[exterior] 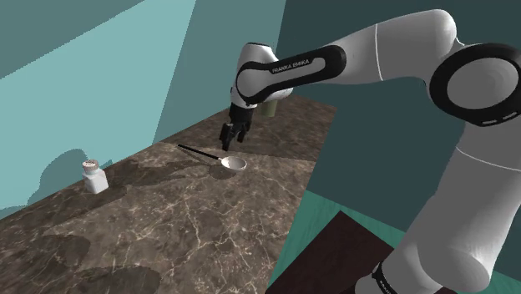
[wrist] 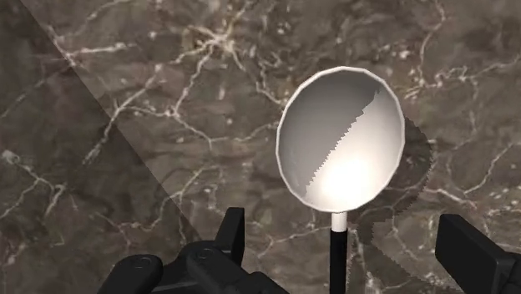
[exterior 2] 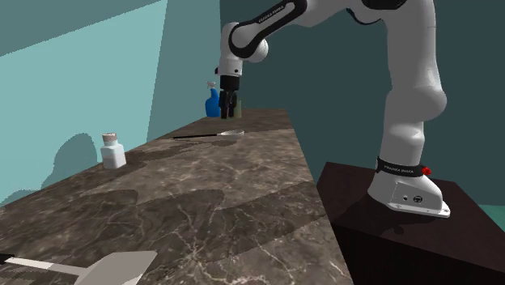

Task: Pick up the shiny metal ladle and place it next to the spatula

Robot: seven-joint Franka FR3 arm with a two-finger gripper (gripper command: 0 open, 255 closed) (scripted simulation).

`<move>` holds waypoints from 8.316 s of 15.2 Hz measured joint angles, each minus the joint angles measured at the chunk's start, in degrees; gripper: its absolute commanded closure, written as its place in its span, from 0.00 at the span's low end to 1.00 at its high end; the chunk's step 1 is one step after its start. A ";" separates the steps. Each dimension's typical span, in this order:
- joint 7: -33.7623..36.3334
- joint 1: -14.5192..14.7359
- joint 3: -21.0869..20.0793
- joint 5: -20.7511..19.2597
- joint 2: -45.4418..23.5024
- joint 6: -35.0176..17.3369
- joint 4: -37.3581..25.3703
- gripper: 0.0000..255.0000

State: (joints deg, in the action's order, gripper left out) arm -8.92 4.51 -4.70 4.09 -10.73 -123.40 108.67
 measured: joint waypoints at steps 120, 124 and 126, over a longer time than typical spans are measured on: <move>69.09 51.90 -17.35 -21.35 -27.78 6.47 -35.46 1.00; 69.53 52.03 -16.98 -21.91 -29.13 3.98 -34.24 1.00; 69.78 52.09 -16.84 -22.13 -29.61 2.90 -33.61 1.00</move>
State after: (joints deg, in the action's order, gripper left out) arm 60.85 56.60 -21.54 -18.05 -40.34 -120.51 75.05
